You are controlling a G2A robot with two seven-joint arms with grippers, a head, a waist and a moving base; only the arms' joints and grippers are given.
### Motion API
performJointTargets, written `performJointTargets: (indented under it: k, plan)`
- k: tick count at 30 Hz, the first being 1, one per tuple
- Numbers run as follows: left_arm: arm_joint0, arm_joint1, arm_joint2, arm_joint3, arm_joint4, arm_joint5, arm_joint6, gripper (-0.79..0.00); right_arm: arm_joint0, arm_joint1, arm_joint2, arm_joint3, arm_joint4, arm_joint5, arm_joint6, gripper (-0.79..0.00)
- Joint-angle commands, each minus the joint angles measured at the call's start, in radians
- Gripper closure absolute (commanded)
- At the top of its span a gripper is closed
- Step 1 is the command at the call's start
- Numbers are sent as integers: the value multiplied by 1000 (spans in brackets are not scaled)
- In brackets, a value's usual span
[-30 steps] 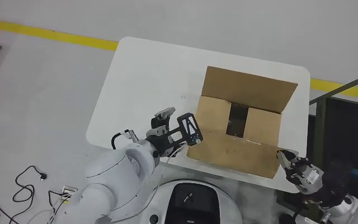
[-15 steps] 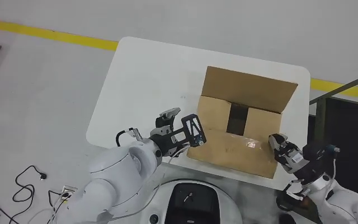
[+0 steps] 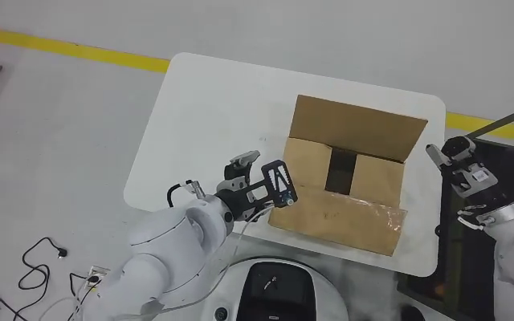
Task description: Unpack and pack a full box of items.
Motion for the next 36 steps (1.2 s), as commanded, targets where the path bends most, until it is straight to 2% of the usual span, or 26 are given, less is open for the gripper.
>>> performJointTargets:
  k: [1,5,6,8,9,10,11,12,15,19,26,32,36]
  plan:
    - [-1,0,2,1,3,2,1,-785,53,5,-22,43,-8,-5,10,-505]
    - [-4,-1,4,1,8,7,1,-785,116,11,-52,104,-9,-17,16,-480]
    - [-4,-1,4,2,8,8,1,-785,124,12,-52,114,-10,-13,7,-419]
    - [-5,-1,4,4,10,14,0,-785,137,14,-48,131,-18,-2,-12,-351]
    - [-5,-1,4,5,11,15,0,-785,143,15,-45,143,-24,11,-20,-305]
    - [-5,-1,5,5,12,16,0,-785,150,16,-43,154,-36,25,-28,-212]
    - [-5,-1,5,6,13,18,0,-785,159,16,-45,168,-41,38,-34,-31]
    - [-5,-1,6,7,14,18,0,-785,169,17,-47,183,-50,51,-37,0]
    - [-6,-2,7,10,17,20,0,-785,211,21,-71,233,-97,70,-47,0]
    - [-9,-2,11,15,17,18,-1,-785,284,24,-136,323,-149,42,-53,0]
    - [-13,-3,11,16,16,20,-10,-785,398,27,-226,468,-77,-70,-18,0]
    - [-16,-3,8,23,12,19,-12,-785,406,36,-241,472,-45,-179,12,0]
    - [-22,-4,10,30,8,13,-9,-785,387,45,-226,446,-40,-209,23,0]
